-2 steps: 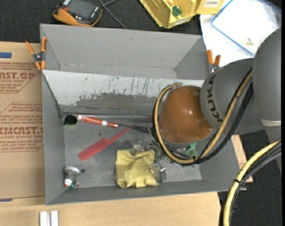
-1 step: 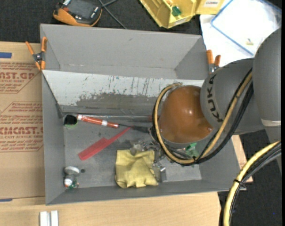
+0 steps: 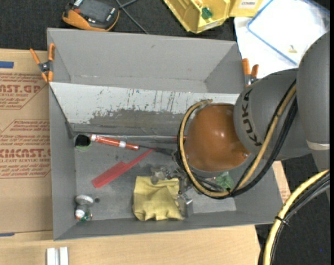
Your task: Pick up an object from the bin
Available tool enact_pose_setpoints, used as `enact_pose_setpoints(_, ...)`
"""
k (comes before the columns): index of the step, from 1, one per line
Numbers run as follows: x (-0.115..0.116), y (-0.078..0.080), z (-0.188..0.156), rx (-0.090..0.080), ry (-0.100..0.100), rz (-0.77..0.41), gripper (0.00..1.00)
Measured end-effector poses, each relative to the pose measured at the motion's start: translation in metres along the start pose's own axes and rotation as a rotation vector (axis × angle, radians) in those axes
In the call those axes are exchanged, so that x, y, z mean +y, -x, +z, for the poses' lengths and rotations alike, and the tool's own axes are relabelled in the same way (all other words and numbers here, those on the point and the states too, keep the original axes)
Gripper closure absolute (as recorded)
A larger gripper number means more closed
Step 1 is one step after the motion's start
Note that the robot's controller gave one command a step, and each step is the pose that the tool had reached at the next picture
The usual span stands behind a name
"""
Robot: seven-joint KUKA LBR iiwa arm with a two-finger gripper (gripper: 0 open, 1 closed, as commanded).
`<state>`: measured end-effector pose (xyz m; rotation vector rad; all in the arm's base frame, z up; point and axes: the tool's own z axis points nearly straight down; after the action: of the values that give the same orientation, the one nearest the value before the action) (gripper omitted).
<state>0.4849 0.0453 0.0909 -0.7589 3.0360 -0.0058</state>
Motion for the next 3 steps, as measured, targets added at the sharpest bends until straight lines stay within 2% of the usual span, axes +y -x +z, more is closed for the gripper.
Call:
enact_pose_setpoints(1,0.003,0.006,0.001,0.000,0.000,0.033,0.00)
enact_pose_setpoints(2,0.009,0.000,-0.009,0.000,0.000,0.016,1.00)
enact_pose_setpoints(3,0.009,0.001,-0.009,0.000,0.000,0.016,1.00)
